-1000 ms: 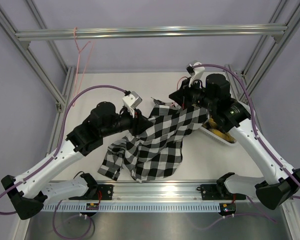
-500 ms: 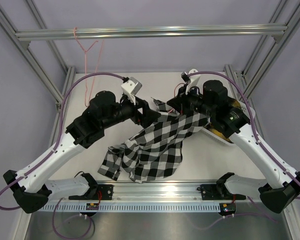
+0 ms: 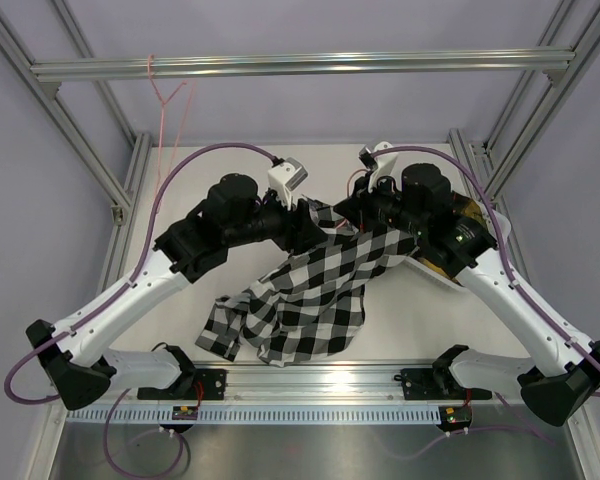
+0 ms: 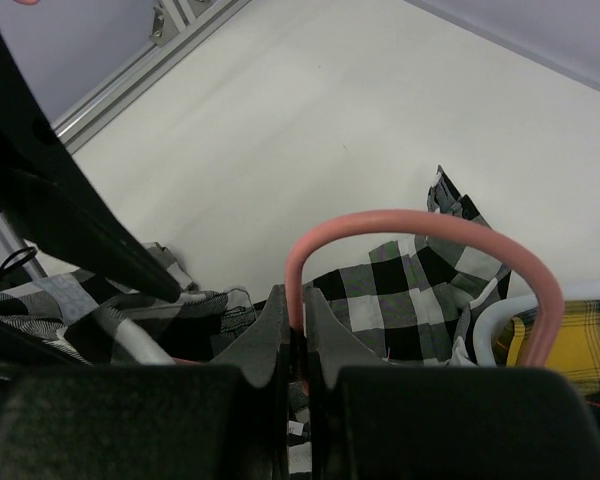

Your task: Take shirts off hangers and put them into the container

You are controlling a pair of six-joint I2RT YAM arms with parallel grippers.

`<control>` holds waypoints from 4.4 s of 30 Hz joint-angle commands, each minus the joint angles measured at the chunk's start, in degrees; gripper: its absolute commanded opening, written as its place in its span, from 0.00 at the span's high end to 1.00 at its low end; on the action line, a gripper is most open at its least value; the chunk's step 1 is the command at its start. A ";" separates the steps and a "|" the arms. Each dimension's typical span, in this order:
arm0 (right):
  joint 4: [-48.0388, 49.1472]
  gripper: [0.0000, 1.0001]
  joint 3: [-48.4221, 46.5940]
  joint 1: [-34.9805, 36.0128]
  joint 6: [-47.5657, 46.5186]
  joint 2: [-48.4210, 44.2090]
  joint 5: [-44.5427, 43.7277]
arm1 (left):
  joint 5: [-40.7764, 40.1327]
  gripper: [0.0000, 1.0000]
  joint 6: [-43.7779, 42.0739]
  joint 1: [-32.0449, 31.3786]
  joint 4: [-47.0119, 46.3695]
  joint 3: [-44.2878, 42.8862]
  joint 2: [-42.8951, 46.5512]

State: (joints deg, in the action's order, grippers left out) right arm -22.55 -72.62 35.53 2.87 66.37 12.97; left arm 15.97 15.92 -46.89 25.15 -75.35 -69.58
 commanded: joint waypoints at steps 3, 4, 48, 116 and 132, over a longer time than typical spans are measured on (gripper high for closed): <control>2.68 1.00 0.81 0.59 -0.85 -1.59 -1.46 | 1.87 0.64 0.34 0.05 0.08 0.03 2.26; 2.68 1.00 0.81 0.59 -0.85 -1.68 -1.37 | 2.05 0.68 0.34 0.05 0.34 0.03 2.08; 3.29 1.00 -3.06 -8.81 8.28 -6.95 4.61 | -13.07 0.42 5.61 3.04 15.20 11.11 30.83; -2.33 0.00 7.66 5.08 8.20 -13.27 -1.37 | -30.15 1.00 -6.87 15.67 11.42 -9.10 16.42; -6.11 0.00 12.41 5.08 7.59 -21.63 -5.41 | -14.49 1.00 -6.79 37.38 12.12 -14.21 3.40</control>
State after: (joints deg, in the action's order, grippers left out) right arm -27.81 -60.99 40.53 10.90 45.23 9.50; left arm -3.57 8.88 -12.19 39.55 -89.80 -65.65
